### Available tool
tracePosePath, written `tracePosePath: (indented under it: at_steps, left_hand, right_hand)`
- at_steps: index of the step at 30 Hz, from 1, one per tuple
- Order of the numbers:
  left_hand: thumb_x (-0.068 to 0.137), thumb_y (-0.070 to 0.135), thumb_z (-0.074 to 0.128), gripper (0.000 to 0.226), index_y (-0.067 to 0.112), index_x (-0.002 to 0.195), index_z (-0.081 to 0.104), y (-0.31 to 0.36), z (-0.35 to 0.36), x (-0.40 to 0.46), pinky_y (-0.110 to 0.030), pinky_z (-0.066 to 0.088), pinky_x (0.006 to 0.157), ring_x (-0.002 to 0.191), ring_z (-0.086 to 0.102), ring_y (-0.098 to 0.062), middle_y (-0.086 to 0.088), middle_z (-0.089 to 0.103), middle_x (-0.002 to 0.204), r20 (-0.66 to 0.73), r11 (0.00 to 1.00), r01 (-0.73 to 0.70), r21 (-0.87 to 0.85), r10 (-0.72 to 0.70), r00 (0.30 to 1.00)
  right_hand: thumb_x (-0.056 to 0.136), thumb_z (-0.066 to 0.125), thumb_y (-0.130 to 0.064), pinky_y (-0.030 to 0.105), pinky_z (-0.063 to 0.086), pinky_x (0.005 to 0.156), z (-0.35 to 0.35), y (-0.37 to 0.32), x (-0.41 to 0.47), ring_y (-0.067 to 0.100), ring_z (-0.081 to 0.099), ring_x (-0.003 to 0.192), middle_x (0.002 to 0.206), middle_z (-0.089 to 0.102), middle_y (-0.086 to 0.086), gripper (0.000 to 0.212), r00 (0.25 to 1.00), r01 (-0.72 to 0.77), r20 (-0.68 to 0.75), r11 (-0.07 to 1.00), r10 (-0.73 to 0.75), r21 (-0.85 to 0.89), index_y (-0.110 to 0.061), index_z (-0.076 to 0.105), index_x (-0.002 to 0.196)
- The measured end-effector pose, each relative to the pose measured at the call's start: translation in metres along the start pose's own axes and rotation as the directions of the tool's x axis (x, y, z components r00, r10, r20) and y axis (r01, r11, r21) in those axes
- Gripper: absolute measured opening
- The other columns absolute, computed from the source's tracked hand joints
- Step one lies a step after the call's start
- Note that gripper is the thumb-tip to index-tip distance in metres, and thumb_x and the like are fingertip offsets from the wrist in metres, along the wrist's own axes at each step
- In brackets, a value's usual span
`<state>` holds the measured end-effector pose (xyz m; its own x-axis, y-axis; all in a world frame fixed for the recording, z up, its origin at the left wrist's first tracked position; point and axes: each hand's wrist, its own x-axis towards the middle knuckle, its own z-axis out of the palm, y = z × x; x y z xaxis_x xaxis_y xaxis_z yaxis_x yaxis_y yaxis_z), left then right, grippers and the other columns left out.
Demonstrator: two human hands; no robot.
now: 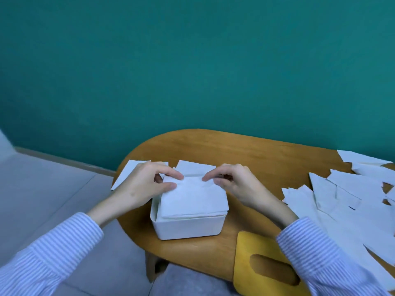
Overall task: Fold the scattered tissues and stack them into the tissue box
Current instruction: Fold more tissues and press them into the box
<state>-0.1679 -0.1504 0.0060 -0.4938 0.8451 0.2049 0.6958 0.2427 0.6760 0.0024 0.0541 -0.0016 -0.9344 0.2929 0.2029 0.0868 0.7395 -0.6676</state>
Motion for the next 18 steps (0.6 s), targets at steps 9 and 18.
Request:
tracePosePath:
  at_steps: [9,18]
  left_hand:
    - [0.090,0.024,0.073,0.030,0.038,0.117,0.071,-0.038,0.016,-0.010,-0.027,0.040,0.095,0.106,0.049,-0.004,0.020,0.059,0.120,-0.001,0.979,-0.020,0.204,0.020,1.000]
    - [0.098,0.049,0.056,0.052,0.035,0.147,0.047,-0.026,0.028,-0.013,-0.029,0.021,0.119,0.145,0.031,-0.002,0.019,0.033,0.157,0.304,0.898,-0.211,0.387,0.092,0.948]
  right_hand:
    - [0.093,0.064,-0.018,0.028,0.039,0.094,0.036,0.014,0.013,0.012,0.053,0.107,0.118,0.061,-0.013,0.028,0.995,0.099,0.015,0.940,-0.100,-0.325,-0.036,0.069,0.114]
    - [0.094,0.054,-0.051,0.035,0.004,0.119,0.030,-0.002,-0.003,-0.001,0.021,0.145,0.157,0.031,-0.018,0.051,0.941,0.179,0.339,0.863,-0.009,-0.473,-0.042,0.043,0.143]
